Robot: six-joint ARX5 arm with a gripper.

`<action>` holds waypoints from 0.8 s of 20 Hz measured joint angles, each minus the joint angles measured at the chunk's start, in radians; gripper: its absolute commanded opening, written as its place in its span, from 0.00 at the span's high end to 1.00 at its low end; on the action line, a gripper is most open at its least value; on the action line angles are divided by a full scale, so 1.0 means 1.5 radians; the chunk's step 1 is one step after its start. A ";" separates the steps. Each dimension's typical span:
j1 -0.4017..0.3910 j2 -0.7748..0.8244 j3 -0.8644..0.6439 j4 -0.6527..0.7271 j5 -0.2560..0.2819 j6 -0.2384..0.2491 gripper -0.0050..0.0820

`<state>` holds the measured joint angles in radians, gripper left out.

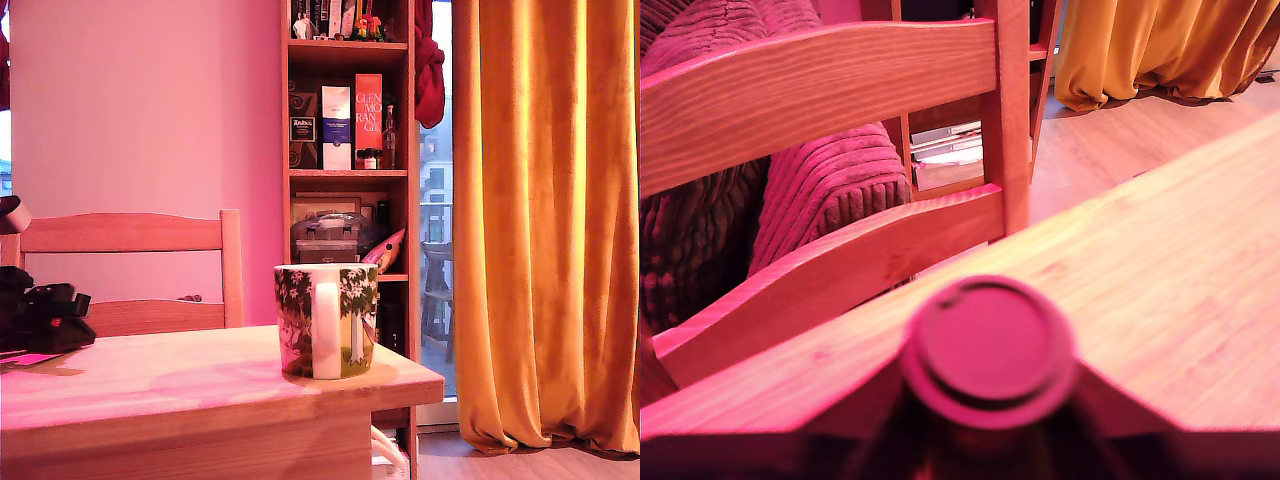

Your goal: Pick up the coffee capsules on the table and drop them inside the coffee cup

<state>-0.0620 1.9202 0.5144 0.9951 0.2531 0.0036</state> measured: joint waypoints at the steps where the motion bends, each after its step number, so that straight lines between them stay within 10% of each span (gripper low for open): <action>1: 0.000 0.000 0.000 0.000 0.005 -0.001 0.80; 11: 0.000 -0.166 0.000 -0.169 0.165 -0.036 0.80; 16: -0.016 -0.316 0.001 -0.301 0.178 -0.036 0.80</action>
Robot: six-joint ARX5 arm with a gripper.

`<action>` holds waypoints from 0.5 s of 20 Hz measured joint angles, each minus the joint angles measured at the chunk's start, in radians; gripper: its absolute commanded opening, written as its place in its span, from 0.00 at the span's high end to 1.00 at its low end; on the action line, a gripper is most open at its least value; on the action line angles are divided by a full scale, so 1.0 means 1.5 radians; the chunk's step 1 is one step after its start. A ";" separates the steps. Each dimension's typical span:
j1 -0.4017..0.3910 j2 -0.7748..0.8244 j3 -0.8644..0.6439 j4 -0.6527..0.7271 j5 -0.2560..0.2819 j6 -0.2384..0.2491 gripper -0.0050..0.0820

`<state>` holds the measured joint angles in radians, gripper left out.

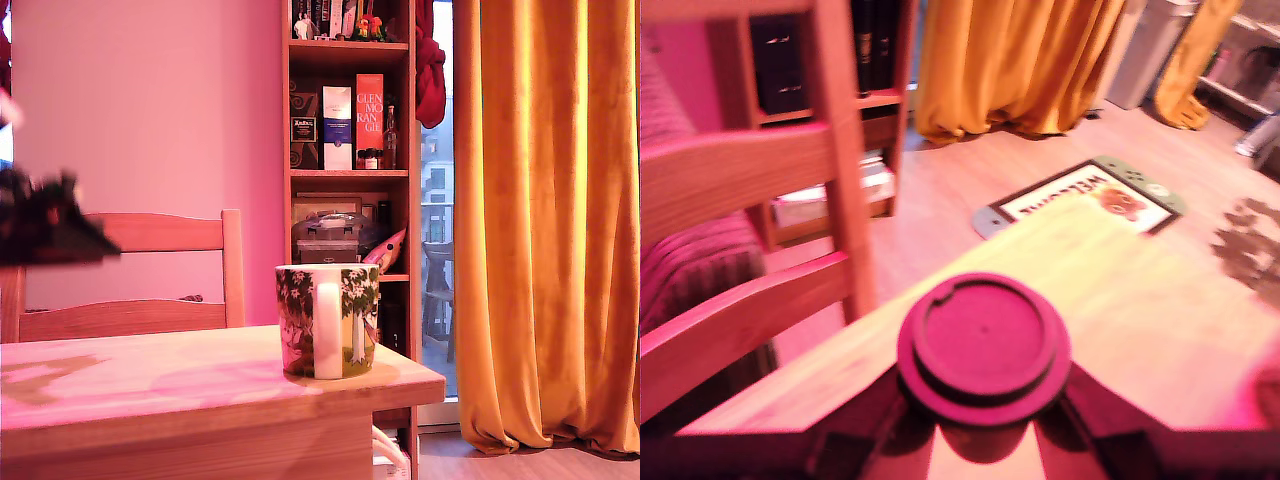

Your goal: Pick up the coffee capsules on the table and drop them inside the coffee cup

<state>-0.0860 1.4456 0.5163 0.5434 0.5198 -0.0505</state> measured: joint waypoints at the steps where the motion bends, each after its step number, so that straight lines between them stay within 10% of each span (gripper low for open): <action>1: -0.009 -0.025 0.000 -0.018 -0.001 0.000 0.80; 10: -0.135 -0.085 0.000 -0.043 -0.020 0.003 0.80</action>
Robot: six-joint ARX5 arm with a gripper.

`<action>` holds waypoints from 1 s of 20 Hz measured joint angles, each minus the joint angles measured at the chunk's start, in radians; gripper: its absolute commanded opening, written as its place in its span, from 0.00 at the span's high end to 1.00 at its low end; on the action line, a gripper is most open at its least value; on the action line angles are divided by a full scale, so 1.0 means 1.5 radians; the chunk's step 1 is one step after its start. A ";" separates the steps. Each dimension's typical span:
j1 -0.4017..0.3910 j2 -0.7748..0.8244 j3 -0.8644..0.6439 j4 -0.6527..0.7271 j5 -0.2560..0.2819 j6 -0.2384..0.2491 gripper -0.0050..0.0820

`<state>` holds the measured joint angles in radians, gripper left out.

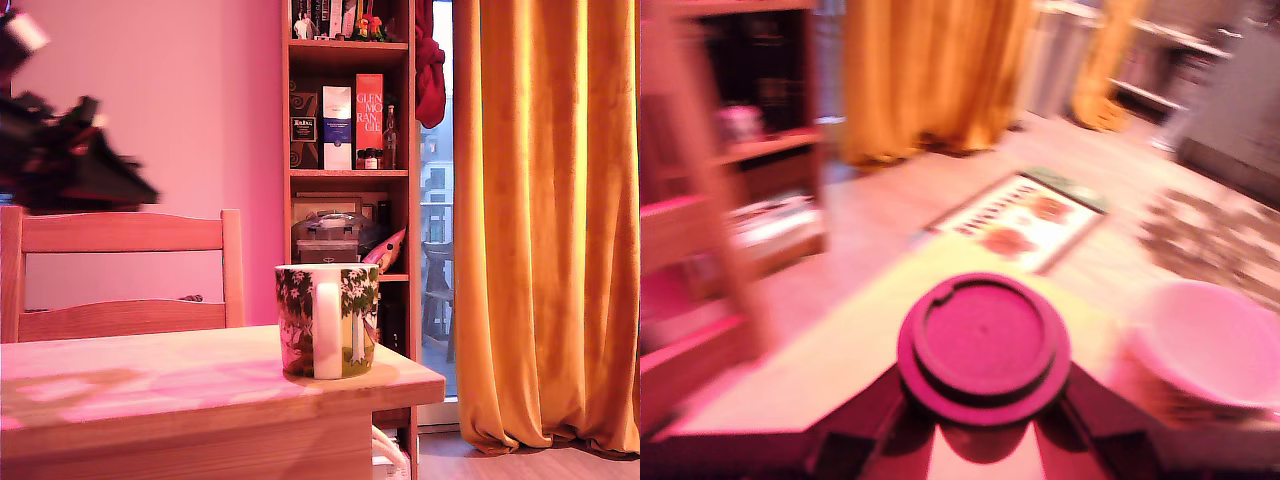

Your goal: Pick up the coffee capsules on the table and drop them inside the coffee cup

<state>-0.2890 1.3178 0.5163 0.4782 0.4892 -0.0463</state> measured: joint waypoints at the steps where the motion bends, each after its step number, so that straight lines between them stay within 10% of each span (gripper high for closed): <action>1: -0.022 0.000 0.000 0.000 -0.012 0.000 0.80; 20: -0.228 0.068 0.196 -0.196 -0.090 0.004 0.81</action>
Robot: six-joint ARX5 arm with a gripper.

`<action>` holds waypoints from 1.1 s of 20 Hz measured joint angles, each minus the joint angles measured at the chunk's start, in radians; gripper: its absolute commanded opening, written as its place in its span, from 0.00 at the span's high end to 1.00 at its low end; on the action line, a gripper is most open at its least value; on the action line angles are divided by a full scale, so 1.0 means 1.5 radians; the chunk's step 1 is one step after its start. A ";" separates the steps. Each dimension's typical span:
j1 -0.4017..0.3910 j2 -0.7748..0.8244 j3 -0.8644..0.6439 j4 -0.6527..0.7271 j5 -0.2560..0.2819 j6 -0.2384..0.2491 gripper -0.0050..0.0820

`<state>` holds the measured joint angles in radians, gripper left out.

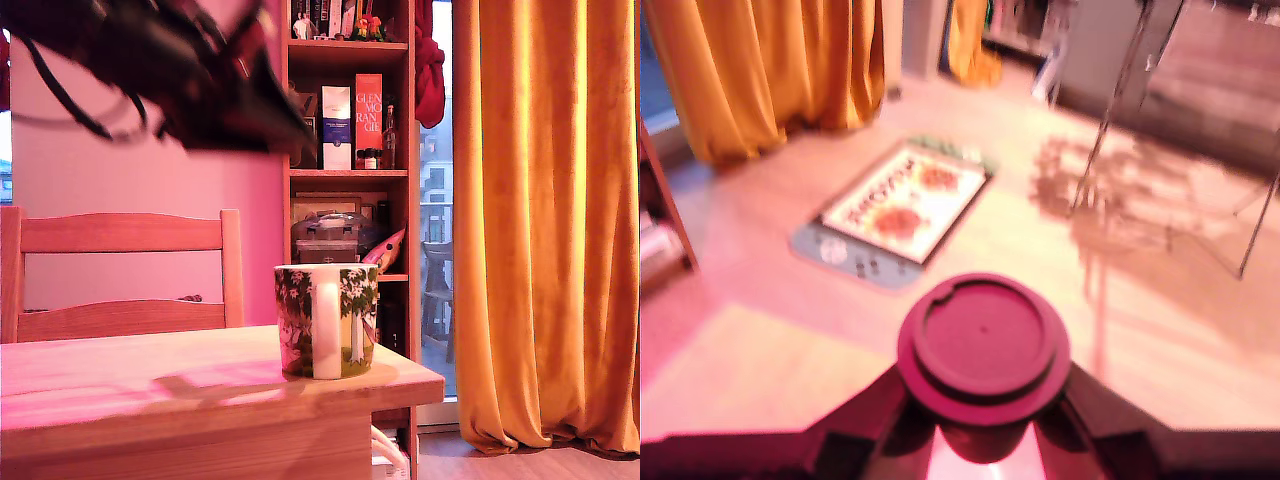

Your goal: Pick up the coffee capsules on the table and drop them inside the coffee cup

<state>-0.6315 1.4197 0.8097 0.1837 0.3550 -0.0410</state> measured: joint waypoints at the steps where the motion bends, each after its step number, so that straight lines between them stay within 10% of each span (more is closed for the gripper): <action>1: -0.007 0.021 0.000 0.000 -0.009 0.004 0.81; 22: -0.015 0.110 0.039 -0.054 -0.010 0.011 0.80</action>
<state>-0.6544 1.5852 0.8677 0.1032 0.3397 -0.0246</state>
